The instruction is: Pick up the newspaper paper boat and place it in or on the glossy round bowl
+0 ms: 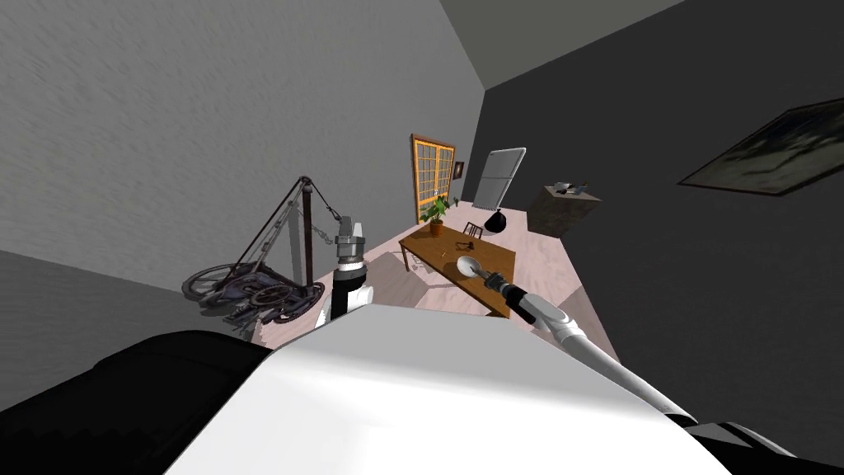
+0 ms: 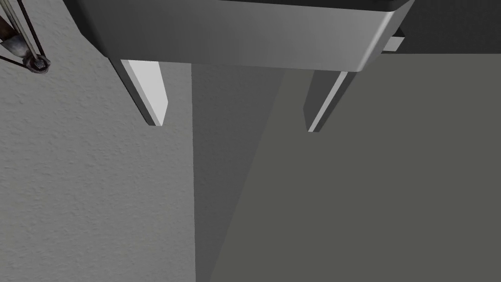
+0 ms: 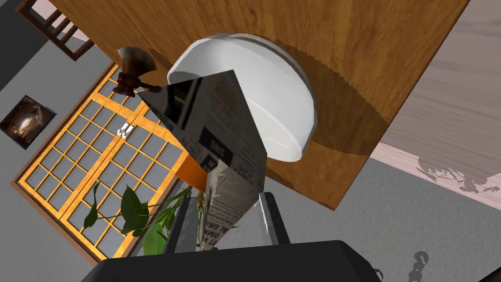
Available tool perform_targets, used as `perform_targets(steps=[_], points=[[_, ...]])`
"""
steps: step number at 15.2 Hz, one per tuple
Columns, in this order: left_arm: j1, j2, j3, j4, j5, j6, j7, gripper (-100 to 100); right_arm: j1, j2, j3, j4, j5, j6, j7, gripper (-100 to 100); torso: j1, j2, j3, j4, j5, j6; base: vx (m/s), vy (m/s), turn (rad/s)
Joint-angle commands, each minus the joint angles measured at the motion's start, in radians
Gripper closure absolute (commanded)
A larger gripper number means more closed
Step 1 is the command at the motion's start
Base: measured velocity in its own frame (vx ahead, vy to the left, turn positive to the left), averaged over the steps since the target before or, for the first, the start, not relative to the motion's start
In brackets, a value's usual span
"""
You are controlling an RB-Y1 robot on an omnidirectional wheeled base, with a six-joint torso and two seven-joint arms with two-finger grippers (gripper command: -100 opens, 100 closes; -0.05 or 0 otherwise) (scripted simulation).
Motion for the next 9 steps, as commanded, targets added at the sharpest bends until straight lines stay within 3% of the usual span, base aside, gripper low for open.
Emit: perform_targets(steps=[1,4,8,9], points=[[0.0,0.0,0.0,0.0,0.0,0.0,0.0,0,-0.011,-0.025,-0.011,-0.01,-0.017,-0.019,-0.032,100,0.0,0.0,0.0,0.0,0.0,0.0,0.087,0.061,0.227],[0.0,0.0,0.0,0.0,0.0,0.0,0.0,0,0.013,-0.053,-0.016,-0.013,-0.02,-0.035,-0.055,100,-0.005,-0.006,-0.003,-0.001,-0.001,-0.001,0.145,0.007,0.296],[0.0,0.0,0.0,0.0,0.0,0.0,0.0,0,0.069,-0.088,-0.014,-0.001,-0.014,-0.052,-0.086,100,-0.012,-0.011,-0.007,-0.003,-0.003,0.0,0.178,-0.068,0.363],[0.0,0.0,0.0,0.0,0.0,0.0,0.0,0,0.058,-0.086,-0.007,-0.022,-0.015,-0.035,-0.088,100,-0.014,-0.01,-0.006,-0.003,-0.003,0.001,0.091,-0.062,0.118]])
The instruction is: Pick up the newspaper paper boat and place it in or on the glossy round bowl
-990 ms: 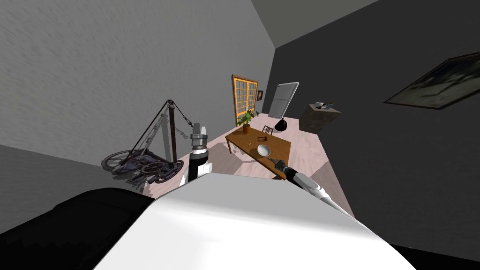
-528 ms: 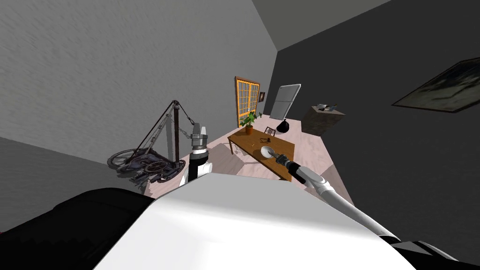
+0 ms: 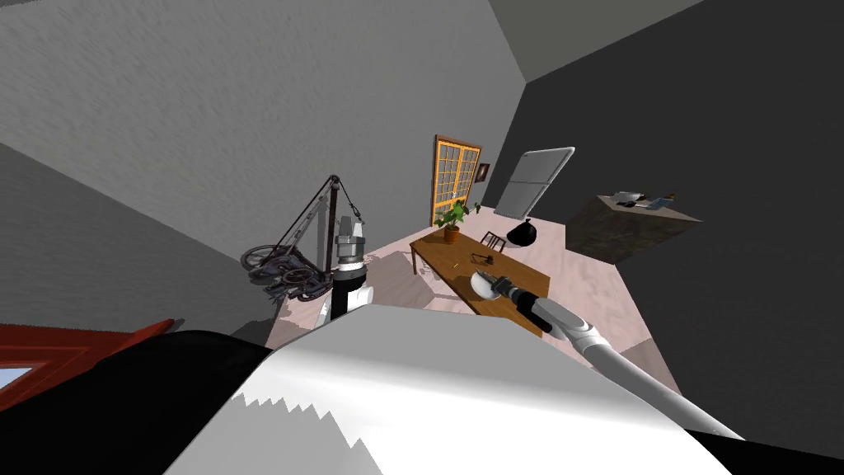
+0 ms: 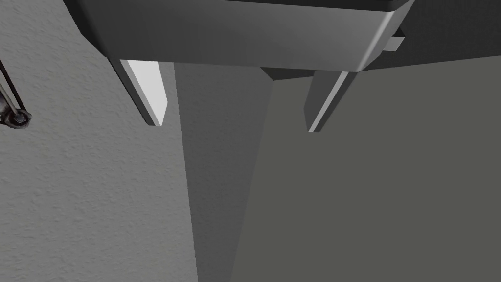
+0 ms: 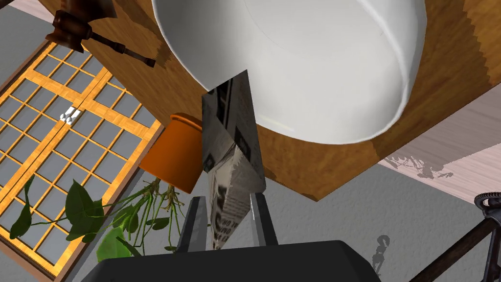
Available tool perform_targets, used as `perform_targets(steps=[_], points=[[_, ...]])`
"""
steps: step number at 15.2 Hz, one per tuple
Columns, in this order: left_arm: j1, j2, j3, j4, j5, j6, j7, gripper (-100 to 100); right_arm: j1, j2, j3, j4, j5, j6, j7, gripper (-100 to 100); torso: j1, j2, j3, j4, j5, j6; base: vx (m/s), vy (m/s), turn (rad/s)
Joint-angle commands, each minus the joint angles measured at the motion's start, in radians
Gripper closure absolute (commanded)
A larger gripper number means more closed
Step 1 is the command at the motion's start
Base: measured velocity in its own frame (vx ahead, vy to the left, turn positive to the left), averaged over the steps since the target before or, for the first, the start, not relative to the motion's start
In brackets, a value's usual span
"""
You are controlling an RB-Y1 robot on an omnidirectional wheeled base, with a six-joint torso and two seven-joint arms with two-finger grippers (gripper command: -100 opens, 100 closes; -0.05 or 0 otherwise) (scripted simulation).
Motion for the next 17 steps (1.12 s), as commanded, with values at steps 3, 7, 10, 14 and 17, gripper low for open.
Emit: perform_targets(steps=[3,7,10,14,17], points=[[0.0,0.0,0.0,0.0,0.0,0.0,0.0,0,-0.001,0.0,0.0,0.0,0.0,0.0,0.0,-100,0.004,0.006,0.004,0.001,0.001,0.001,0.022,-0.014,0.006],[0.0,0.0,0.0,0.0,0.0,0.0,0.0,0,0.001,-0.049,-0.012,-0.02,-0.011,-0.022,-0.031,-100,0.007,0.01,0.006,0.002,0.002,0.001,0.005,0.017,-0.031],[0.0,0.0,0.0,0.0,0.0,0.0,0.0,0,0.003,-0.098,-0.024,-0.04,-0.021,-0.043,-0.062,-100,0.011,0.011,0.006,0.003,0.003,0.001,0.001,0.067,-0.062],[0.0,0.0,0.0,0.0,0.0,0.0,0.0,0,0.005,-0.146,-0.035,-0.06,-0.032,-0.065,-0.092,-100,0.01,0.011,0.007,0.003,0.003,0.001,0.0,0.05,-0.044],[0.0,0.0,0.0,0.0,0.0,0.0,0.0,0,0.006,-0.144,-0.039,-0.058,-0.033,-0.068,-0.088,-100,0.009,0.011,0.007,0.003,0.002,0.001,-0.001,0.034,-0.026]])
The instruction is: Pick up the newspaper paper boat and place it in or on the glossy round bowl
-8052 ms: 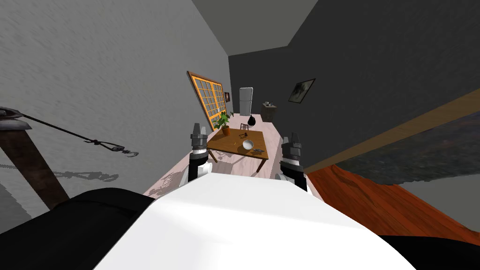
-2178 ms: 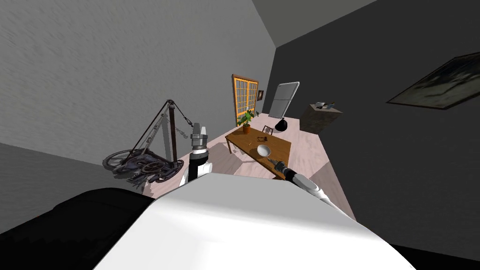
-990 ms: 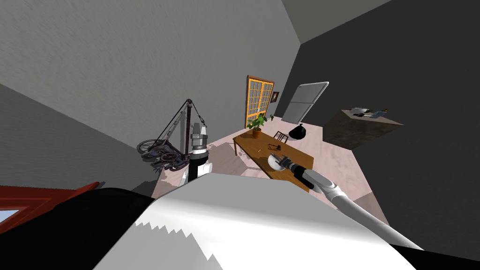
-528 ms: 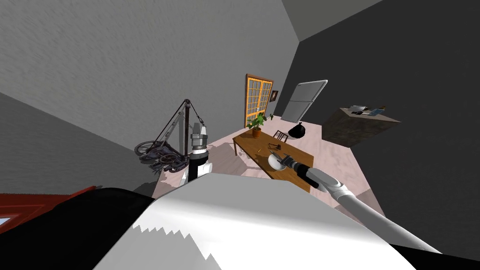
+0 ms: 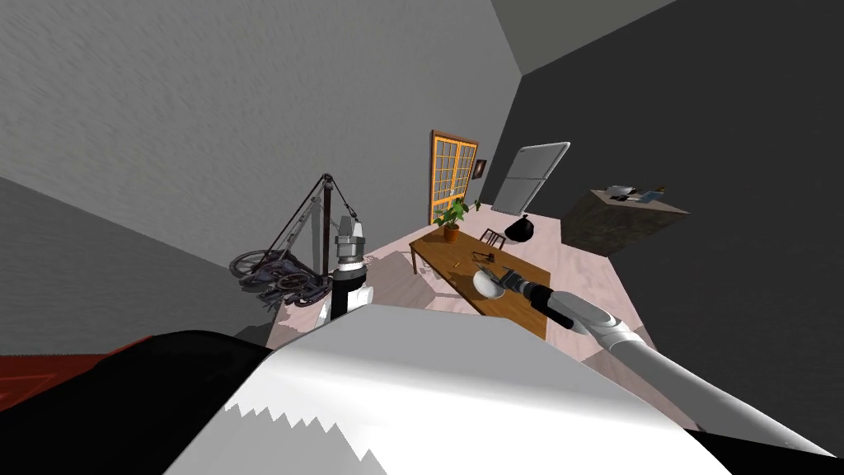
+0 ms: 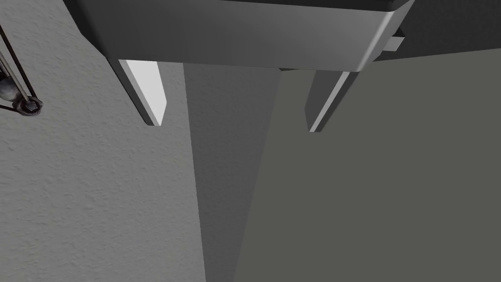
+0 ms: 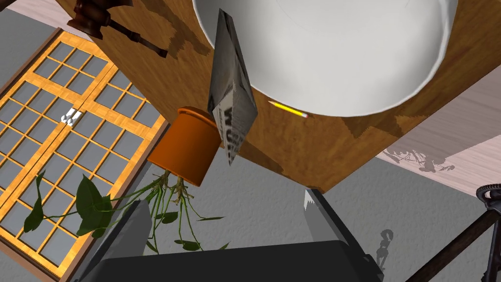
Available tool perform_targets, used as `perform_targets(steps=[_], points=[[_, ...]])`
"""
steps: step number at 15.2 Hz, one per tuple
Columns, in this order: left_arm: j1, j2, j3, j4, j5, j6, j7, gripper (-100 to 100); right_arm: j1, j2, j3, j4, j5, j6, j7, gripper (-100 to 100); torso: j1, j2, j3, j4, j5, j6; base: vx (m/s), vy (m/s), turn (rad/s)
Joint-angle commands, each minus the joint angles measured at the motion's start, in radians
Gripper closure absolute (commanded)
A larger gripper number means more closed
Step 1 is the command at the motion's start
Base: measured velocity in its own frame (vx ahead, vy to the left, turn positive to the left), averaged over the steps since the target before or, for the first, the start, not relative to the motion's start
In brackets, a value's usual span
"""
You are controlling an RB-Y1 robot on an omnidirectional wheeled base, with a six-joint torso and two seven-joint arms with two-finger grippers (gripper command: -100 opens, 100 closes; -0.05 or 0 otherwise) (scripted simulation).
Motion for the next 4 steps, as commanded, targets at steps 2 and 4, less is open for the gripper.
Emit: perform_targets(steps=[2,4], points=[[0.0,0.0,0.0,0.0,0.0,0.0,0.0,0,0.0,0.0,0.0,0.0,0.0,0.0,0.0,-100,-0.001,0.0,0.0,0.0,0.0,0.0,0.0,0.003,0.0],[0.0,0.0,0.0,0.0,0.0,0.0,0.0,0,0.0,0.0,0.0,0.0,0.0,0.0,0.0,-100,-0.002,0.0,0.0,0.0,0.0,0.0,0.0,0.0,0.0]])
